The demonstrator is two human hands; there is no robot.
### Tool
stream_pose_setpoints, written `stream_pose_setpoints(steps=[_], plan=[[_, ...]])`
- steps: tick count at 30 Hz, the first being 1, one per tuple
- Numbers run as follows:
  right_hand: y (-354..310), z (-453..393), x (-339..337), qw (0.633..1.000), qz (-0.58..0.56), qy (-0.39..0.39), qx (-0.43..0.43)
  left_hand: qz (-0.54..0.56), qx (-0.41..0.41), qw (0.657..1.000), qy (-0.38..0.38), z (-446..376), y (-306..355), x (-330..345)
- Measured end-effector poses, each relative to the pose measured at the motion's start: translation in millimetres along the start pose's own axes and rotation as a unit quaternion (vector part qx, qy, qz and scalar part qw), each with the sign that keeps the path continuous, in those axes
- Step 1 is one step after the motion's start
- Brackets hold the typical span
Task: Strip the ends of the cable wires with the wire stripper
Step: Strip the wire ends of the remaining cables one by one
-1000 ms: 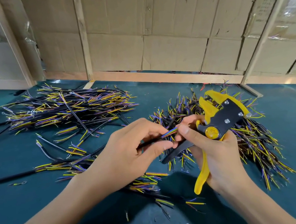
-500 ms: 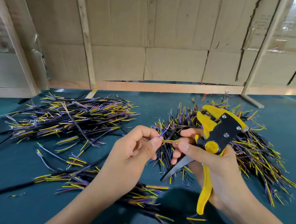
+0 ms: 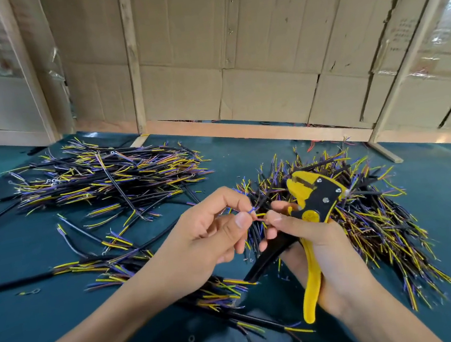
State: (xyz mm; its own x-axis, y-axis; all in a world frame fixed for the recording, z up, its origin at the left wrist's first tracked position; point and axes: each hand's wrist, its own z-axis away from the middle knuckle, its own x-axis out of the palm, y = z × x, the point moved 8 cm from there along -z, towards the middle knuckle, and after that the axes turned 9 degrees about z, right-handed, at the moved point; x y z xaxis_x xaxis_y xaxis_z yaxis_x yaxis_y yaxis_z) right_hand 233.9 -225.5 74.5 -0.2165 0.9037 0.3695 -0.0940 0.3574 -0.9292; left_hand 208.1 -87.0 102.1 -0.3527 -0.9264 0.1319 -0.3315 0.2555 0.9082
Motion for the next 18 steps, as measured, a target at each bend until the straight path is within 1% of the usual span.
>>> stream_pose_setpoints(steps=[1, 3, 7, 10, 12, 13, 14, 15, 17, 18], plan=[[3, 0, 1, 1.0, 0.004, -0.006, 0.016, 0.009, -0.01, 1.0, -0.004, 0, -2, 1], [7, 0, 3, 0.999, 0.009, -0.014, 0.044, 0.018, -0.02, 0.999, 0.019, -1, -5, -2], [14, 1, -3, 0.996, -0.018, -0.006, 0.093, -0.005, 0.032, 0.995, 0.094, -4, 9, -20], [10, 0, -4, 0.993, -0.084, -0.037, 0.079, -0.041, 0.089, 0.987, 0.129, -4, 25, -32], [4, 0, 2, 0.986, -0.133, -0.09, 0.047, -0.069, 0.113, 0.98, 0.151, -3, 34, -39], [1, 2, 7, 0.984, -0.129, -0.122, 0.022, -0.086, 0.122, 0.976, 0.159, -2, 37, -41], [-1, 4, 10, 0.984, -0.1, -0.147, -0.006, -0.102, 0.129, 0.972, 0.166, -1, 40, -43], [-1, 6, 11, 0.986, -0.053, -0.155, -0.037, -0.115, 0.138, 0.968, 0.174, 0, 42, -45], [-3, 7, 9, 0.984, 0.07, -0.123, -0.104, -0.131, 0.154, 0.96, 0.193, 1, 47, -48], [-4, 8, 10, 0.977, 0.131, -0.108, -0.13, -0.14, 0.162, 0.956, 0.201, 1, 50, -49]])
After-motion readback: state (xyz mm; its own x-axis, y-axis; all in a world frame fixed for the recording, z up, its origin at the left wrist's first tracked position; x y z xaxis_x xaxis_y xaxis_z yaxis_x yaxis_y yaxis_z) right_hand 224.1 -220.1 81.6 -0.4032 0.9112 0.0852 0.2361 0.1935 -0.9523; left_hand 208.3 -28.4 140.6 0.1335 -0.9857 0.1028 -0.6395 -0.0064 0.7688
